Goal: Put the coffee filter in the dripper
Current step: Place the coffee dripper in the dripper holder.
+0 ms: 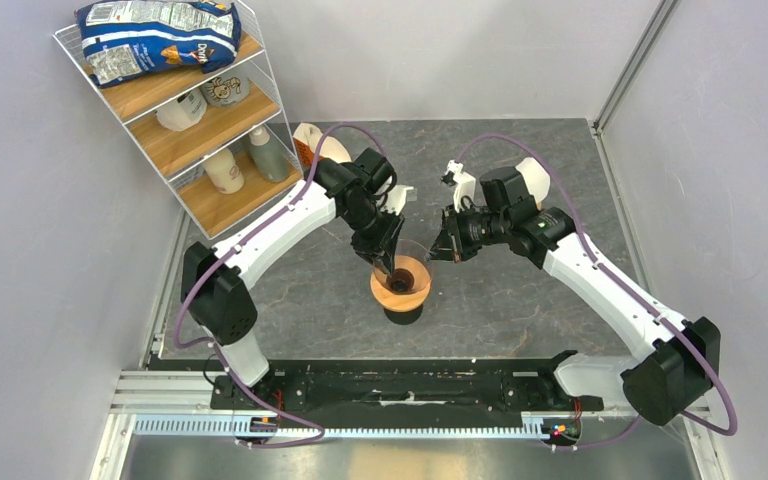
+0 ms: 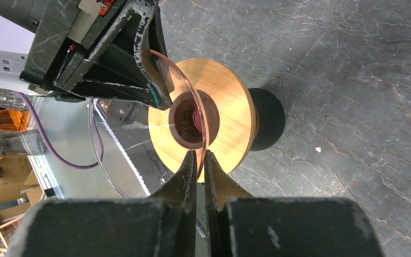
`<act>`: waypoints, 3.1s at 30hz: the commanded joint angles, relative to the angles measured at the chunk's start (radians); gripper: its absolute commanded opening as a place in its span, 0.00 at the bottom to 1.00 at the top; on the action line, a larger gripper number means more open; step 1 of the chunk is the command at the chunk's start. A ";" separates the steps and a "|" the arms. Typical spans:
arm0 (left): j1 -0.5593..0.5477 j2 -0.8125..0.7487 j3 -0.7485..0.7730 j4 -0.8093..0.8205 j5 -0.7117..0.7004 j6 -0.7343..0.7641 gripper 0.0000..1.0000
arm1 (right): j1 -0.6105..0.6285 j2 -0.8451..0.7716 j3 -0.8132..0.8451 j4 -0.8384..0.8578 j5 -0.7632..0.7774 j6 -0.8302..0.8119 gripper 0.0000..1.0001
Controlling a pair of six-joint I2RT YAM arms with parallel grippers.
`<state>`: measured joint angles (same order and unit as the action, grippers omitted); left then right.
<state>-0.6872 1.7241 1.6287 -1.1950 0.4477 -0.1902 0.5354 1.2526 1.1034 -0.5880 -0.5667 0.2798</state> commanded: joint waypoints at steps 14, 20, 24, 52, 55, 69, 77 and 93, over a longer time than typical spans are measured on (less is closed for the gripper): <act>-0.002 -0.023 0.024 0.084 0.022 0.009 0.28 | 0.026 0.062 0.061 -0.208 0.071 -0.126 0.38; -0.002 -0.036 -0.032 0.151 0.074 -0.011 0.24 | 0.031 0.057 0.076 -0.211 0.061 -0.118 0.40; 0.000 -0.032 -0.054 0.161 0.060 -0.011 0.24 | 0.034 0.047 0.075 -0.212 0.064 -0.118 0.43; 0.011 -0.113 -0.005 0.126 0.004 -0.023 0.64 | 0.046 0.041 0.143 -0.220 0.076 -0.099 0.64; 0.012 -0.138 0.009 0.113 0.002 -0.016 0.64 | 0.046 0.038 0.158 -0.223 0.076 -0.092 0.64; 0.055 -0.160 -0.027 0.081 0.007 -0.029 0.37 | 0.047 0.052 0.182 -0.260 0.115 -0.054 0.44; 0.057 -0.108 -0.026 0.092 0.029 -0.030 0.18 | 0.049 0.083 0.197 -0.256 0.120 -0.055 0.22; 0.057 -0.102 -0.100 0.131 0.023 -0.024 0.02 | 0.063 0.094 0.132 -0.225 0.161 -0.094 0.00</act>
<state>-0.6228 1.6012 1.5768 -1.1007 0.4992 -0.2455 0.5861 1.3354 1.2720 -0.8474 -0.4423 0.2577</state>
